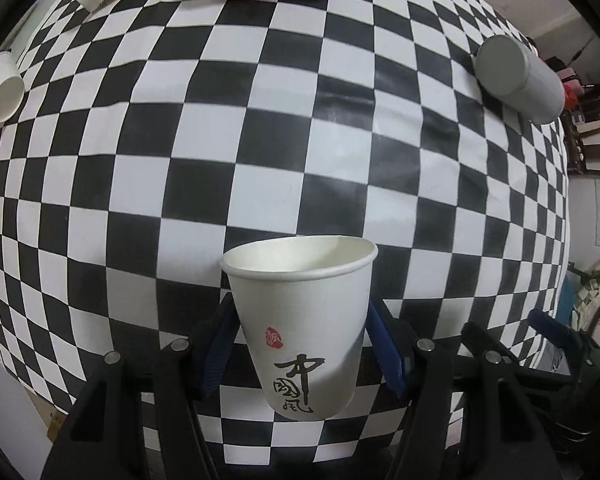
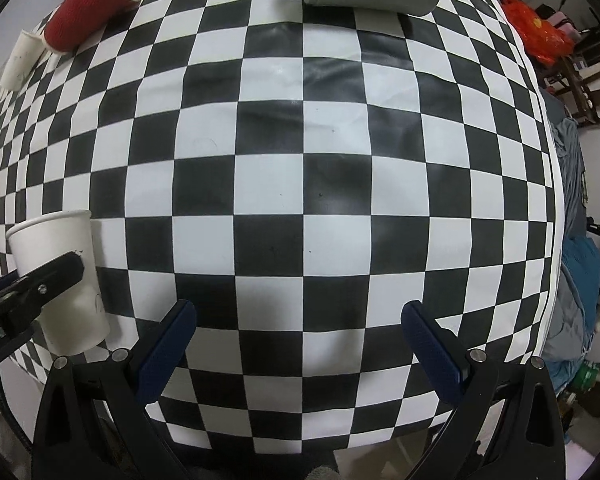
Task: Flip cup upright
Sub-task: 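Lift the cup with the left tool and rotate it opening-up while the right tool approaches, then grasp the cup with the right tool while the left tool opens and releases it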
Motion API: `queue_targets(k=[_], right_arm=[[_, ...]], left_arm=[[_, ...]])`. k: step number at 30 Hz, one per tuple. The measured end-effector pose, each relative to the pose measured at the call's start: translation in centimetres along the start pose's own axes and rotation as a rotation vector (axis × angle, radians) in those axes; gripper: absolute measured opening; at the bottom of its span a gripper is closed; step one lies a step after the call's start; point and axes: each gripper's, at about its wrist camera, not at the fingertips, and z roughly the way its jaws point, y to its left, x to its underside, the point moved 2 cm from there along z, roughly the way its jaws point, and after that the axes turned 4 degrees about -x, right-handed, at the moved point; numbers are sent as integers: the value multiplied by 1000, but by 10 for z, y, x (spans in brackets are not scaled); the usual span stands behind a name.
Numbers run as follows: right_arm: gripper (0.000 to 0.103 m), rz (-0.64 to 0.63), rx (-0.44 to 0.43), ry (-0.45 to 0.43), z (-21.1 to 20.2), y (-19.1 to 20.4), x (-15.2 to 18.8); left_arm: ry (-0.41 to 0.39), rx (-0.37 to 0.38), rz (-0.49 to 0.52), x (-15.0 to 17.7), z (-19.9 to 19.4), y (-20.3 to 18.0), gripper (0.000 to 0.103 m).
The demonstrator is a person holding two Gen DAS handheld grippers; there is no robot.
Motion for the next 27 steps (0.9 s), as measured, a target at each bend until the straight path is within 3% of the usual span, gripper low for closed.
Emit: queue_targets(k=[8, 10, 11, 12, 21, 27], right_arm=[[103, -6, -5, -15, 1, -3, 11], [103, 1, -26, -17, 3, -9, 18], [103, 4, -34, -18, 1, -10, 18], [103, 9, -37, -26, -1, -12, 19], [103, 43, -92, -86, -35, -11, 34], [103, -4, -231, -39, -55, 22, 39]], left_arm=[[-16, -31, -2, 13, 5, -3, 63], [-21, -43, 3, 18, 5, -2, 73], [-24, -40, 5, 19, 4, -2, 88], [-33, -34, 1, 22, 2, -1, 93], [-173, 16, -52, 28, -55, 36, 95], [-316, -76, -61, 41, -85, 78, 95]])
